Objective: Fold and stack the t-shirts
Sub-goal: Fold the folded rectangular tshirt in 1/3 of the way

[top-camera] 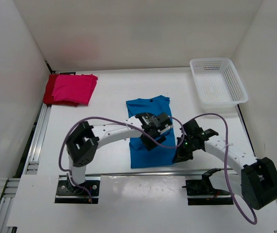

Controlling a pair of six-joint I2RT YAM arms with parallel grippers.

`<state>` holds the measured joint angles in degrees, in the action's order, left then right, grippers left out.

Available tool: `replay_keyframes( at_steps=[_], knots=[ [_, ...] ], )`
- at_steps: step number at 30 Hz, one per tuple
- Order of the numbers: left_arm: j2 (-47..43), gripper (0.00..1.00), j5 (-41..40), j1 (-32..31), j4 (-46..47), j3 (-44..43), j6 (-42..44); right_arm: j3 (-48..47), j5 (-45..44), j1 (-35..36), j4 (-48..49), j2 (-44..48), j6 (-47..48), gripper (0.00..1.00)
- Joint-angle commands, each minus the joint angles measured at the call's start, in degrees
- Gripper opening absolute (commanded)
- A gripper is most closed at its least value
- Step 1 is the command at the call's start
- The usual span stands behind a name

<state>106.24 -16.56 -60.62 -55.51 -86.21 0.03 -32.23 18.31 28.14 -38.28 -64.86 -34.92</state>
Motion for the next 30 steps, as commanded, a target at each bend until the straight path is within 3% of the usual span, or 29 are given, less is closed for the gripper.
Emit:
replay_keyframes(
  at_steps=[1, 11, 30],
  knots=[
    [1.8, 1.0, -1.1, -0.8, 5.4, 0.5, 0.0, 2.0, -1.2, 0.1, 1.5, 1.1, -1.5, 0.03],
    [7.0, 1.0, -5.2, 1.5, 10.1, 5.0, 0.0, 5.2, -2.3, 0.1, 3.1, 5.6, -4.3, 0.03],
    [2.3, 1.0, -9.4, 11.0, 10.1, 3.4, 0.0, 9.8, -2.3, 0.1, 3.1, 9.2, -6.0, 0.02]
  ],
)
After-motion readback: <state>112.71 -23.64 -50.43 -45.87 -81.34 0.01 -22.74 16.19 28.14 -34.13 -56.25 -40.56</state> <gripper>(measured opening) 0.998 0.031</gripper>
